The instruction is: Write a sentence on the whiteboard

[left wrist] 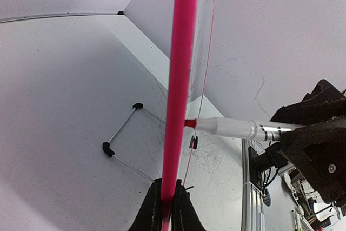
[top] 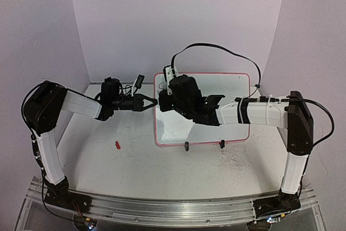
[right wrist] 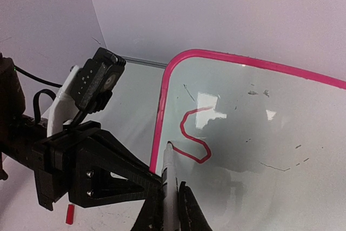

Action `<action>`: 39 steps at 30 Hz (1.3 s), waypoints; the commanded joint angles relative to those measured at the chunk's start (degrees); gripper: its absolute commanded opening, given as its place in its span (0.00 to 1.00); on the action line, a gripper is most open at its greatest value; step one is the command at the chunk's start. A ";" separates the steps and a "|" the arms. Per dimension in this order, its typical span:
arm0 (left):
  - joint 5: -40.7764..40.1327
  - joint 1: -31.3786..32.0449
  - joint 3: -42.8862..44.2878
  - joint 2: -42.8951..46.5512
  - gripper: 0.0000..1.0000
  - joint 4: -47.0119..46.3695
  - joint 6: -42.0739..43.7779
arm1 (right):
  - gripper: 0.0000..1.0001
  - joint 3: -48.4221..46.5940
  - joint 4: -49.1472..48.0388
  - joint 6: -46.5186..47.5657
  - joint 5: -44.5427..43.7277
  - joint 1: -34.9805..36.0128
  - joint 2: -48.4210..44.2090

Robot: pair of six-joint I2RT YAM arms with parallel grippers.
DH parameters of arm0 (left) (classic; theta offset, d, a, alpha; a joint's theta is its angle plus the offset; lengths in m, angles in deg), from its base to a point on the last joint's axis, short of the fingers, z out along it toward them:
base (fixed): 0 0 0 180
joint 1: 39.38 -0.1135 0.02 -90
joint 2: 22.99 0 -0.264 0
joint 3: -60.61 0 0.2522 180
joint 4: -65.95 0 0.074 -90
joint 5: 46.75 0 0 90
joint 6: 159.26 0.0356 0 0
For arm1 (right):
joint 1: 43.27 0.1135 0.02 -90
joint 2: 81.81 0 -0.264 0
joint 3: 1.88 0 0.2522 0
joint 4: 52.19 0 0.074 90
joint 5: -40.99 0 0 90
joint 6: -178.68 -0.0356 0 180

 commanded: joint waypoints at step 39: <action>0.38 0.33 -0.19 2.06 0.00 -0.98 -1.17 | 0.00 -0.18 -1.62 2.94 -2.66 -4.16 -4.89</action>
